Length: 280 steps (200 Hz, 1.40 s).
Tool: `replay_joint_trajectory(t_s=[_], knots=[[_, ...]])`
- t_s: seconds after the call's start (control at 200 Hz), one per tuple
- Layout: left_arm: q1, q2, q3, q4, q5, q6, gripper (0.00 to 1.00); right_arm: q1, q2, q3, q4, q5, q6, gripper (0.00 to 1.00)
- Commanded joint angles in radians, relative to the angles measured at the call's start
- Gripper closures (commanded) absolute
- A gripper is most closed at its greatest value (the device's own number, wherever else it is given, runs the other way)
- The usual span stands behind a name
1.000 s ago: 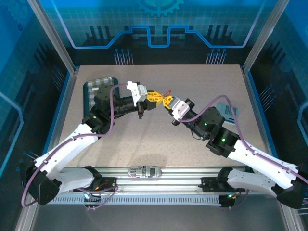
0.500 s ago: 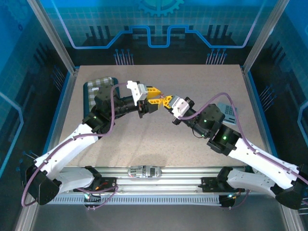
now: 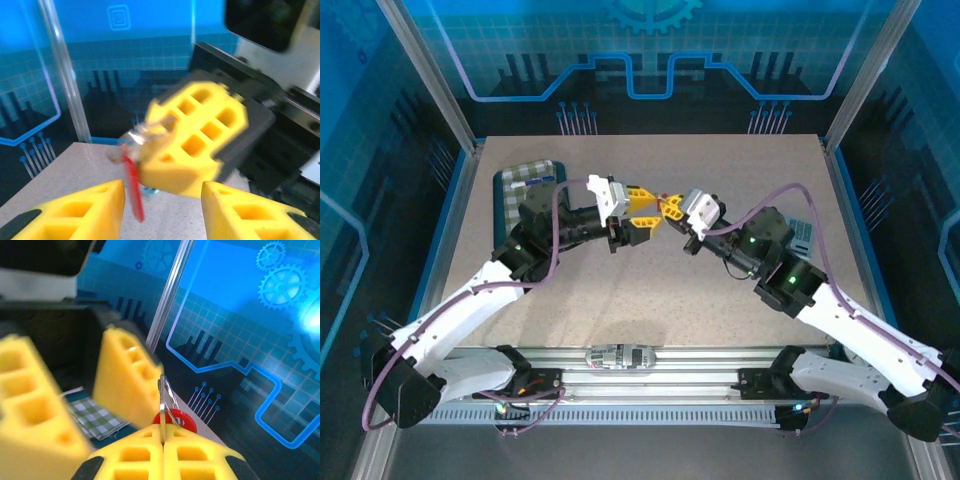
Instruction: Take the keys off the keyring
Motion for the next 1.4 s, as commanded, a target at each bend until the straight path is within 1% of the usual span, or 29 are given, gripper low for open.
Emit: replay_joint_trajectory(t_s=[0.0, 0.055, 0.205, 0.27, 0.31, 0.39, 0.455, 0.525, 0.58, 0.626, 0.726, 0.811, 0.911, 1.046, 1.076, 1.151, 1.261, 1.396], knots=[[0.009, -0.023, -0.029, -0.002, 0.058, -0.030, 0.54, -0.066, -0.003, 0.059, -0.015, -0.117, 0.106, 1.00], [0.027, -0.032, -0.041, 0.027, 0.057, -0.052, 0.50, -0.108, -0.001, 0.067, -0.036, -0.185, 0.146, 1.00], [0.081, -0.041, -0.061, 0.107, 0.063, -0.145, 0.49, -0.200, 0.024, 0.096, -0.077, -0.374, 0.237, 1.00], [0.111, -0.038, -0.058, 0.136, 0.058, -0.207, 0.47, -0.235, 0.042, 0.110, -0.081, -0.440, 0.280, 1.00], [0.133, -0.030, -0.046, 0.144, 0.059, -0.269, 0.47, -0.252, 0.052, 0.116, -0.083, -0.481, 0.300, 1.00], [0.173, -0.012, -0.014, 0.142, 0.086, -0.358, 0.46, -0.272, 0.071, 0.127, -0.086, -0.562, 0.330, 1.00], [0.186, -0.004, -0.005, 0.156, 0.112, -0.384, 0.45, -0.279, 0.086, 0.137, -0.090, -0.610, 0.349, 1.00], [0.189, -0.008, -0.041, 0.247, 0.159, -0.375, 0.44, -0.284, 0.104, 0.153, -0.106, -0.656, 0.360, 1.00], [0.190, -0.014, -0.072, 0.322, 0.159, -0.396, 0.41, -0.290, 0.117, 0.162, -0.109, -0.708, 0.372, 1.00], [0.197, -0.018, -0.083, 0.361, 0.169, -0.417, 0.40, -0.294, 0.126, 0.165, -0.106, -0.749, 0.382, 1.00], [0.214, 0.003, -0.051, 0.388, 0.265, -0.483, 0.46, -0.304, 0.141, 0.168, -0.091, -0.789, 0.414, 1.00], [0.222, 0.024, -0.019, 0.401, 0.353, -0.529, 0.51, -0.331, 0.160, 0.169, -0.055, -0.861, 0.465, 1.00], [0.232, 0.043, 0.008, 0.406, 0.433, -0.569, 0.60, -0.351, 0.175, 0.169, -0.019, -0.916, 0.501, 1.00], [0.234, 0.089, 0.044, 0.474, 0.556, -0.666, 0.64, -0.357, 0.197, 0.171, 0.027, -0.984, 0.551, 1.00], [0.234, 0.102, 0.048, 0.505, 0.572, -0.698, 0.63, -0.359, 0.203, 0.173, 0.037, -0.997, 0.562, 1.00], [0.239, 0.129, 0.053, 0.570, 0.595, -0.766, 0.56, -0.358, 0.214, 0.179, 0.045, -1.021, 0.576, 1.00], [0.242, 0.166, 0.063, 0.630, 0.626, -0.827, 0.54, -0.364, 0.225, 0.181, 0.082, -1.050, 0.613, 1.00], [0.243, 0.236, 0.085, 0.856, 0.665, -1.019, 0.53, -0.371, 0.237, 0.187, 0.119, -1.076, 0.654, 1.00]])
